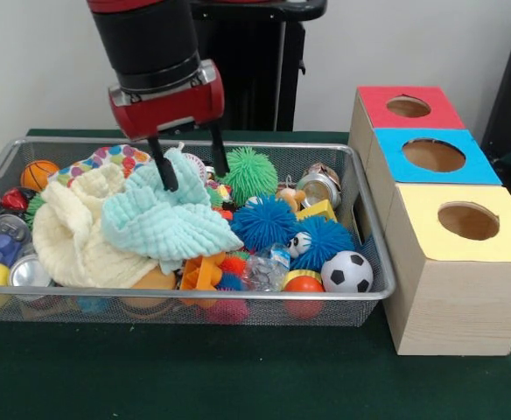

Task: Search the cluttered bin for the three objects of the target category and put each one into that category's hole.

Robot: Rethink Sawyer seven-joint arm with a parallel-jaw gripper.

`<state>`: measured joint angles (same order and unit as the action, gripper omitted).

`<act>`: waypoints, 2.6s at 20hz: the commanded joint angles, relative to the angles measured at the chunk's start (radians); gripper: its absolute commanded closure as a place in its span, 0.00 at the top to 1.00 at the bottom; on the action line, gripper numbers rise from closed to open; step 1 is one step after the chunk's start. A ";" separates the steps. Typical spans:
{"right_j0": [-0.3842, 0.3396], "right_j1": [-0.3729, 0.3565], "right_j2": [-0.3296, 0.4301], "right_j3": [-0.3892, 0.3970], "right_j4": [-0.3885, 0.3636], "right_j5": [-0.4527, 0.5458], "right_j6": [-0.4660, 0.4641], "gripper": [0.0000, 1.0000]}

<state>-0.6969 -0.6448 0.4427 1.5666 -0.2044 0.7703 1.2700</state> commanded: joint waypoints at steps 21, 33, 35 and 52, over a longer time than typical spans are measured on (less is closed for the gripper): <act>0.097 0.250 -0.097 0.170 0.070 -0.353 0.225 1.00; 0.137 0.290 -0.101 0.174 0.098 -0.403 0.250 1.00; 0.153 0.253 -0.113 0.199 0.110 -0.390 0.271 1.00; 0.334 0.330 -0.263 -0.129 0.268 -0.065 0.262 1.00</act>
<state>-0.3550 -0.4028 0.2103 1.6009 -0.0002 0.5993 1.3156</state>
